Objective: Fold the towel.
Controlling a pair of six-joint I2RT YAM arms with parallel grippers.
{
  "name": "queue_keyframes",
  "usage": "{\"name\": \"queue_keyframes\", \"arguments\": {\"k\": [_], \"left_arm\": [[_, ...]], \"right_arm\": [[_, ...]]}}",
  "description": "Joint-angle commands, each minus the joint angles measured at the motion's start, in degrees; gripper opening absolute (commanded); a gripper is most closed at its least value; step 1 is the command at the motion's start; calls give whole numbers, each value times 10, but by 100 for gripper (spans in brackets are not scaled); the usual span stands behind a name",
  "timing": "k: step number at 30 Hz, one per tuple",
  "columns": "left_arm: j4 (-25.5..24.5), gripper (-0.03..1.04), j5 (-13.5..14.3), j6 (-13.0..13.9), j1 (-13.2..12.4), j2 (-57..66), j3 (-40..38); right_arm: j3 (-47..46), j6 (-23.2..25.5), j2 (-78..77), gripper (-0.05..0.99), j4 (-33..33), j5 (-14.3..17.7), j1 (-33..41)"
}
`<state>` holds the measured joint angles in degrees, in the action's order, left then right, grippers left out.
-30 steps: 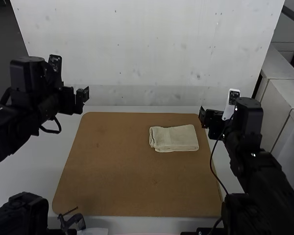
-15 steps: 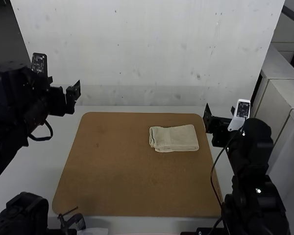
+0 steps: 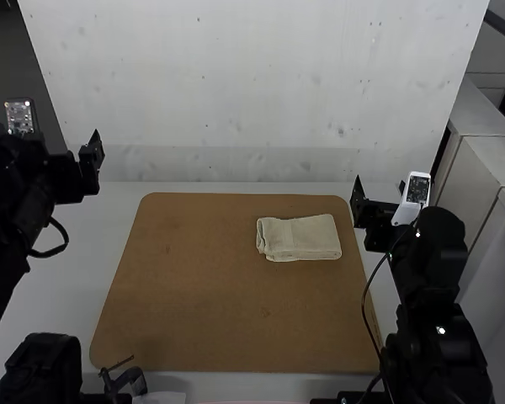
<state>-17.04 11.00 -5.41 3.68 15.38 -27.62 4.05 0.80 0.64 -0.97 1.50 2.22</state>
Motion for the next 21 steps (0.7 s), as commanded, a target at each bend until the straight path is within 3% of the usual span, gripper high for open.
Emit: {"name": "queue_keyframes", "arguments": {"k": [1,6,11,15,21], "left_arm": [[-4,98,1,-13,-29,-46,-2],[12,98,-32,0,-35,-130,68],[56,98,-60,61,-36,-141,135],[61,98,-92,88,-35,-142,179],[72,98,-126,90,-35,-142,234]], "right_arm": [[0,-5,-7,96,-5,7,-3],[-11,-11,-7,96,-10,6,-2],[-12,-11,-5,96,-12,4,-2],[-11,-11,-3,96,-4,3,-4],[-7,-6,4,96,20,4,-4]]}}
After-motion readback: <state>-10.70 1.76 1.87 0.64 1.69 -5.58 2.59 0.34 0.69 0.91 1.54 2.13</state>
